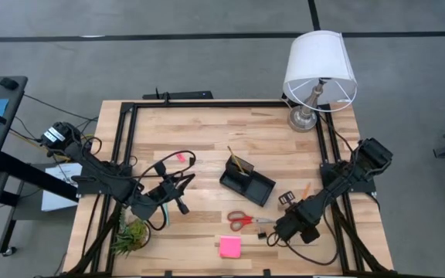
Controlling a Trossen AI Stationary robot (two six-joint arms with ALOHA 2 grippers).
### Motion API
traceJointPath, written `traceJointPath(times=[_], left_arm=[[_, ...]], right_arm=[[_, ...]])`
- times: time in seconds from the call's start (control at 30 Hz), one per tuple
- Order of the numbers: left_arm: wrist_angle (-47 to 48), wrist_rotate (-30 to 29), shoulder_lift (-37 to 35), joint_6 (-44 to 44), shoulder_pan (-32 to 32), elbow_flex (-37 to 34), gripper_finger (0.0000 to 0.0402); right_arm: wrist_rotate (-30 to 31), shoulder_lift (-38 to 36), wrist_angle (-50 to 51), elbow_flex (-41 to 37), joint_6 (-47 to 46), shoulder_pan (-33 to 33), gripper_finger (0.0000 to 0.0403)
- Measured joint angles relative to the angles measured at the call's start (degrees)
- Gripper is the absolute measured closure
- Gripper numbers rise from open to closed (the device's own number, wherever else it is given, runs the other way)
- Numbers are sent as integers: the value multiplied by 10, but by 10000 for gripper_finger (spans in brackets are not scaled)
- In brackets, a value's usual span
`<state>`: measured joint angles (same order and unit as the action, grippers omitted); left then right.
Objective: Pick and place office supplies into organizer
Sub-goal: Put the yellow pencil into the desk organizer
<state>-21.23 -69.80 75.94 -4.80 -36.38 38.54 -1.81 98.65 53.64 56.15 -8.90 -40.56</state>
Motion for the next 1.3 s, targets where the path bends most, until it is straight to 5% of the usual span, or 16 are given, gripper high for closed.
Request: traceJointPath(times=[1.3], left_arm=[[0, 0, 0, 59, 0, 0, 402]], right_arm=[[96, 0, -13, 0, 115, -60, 339]])
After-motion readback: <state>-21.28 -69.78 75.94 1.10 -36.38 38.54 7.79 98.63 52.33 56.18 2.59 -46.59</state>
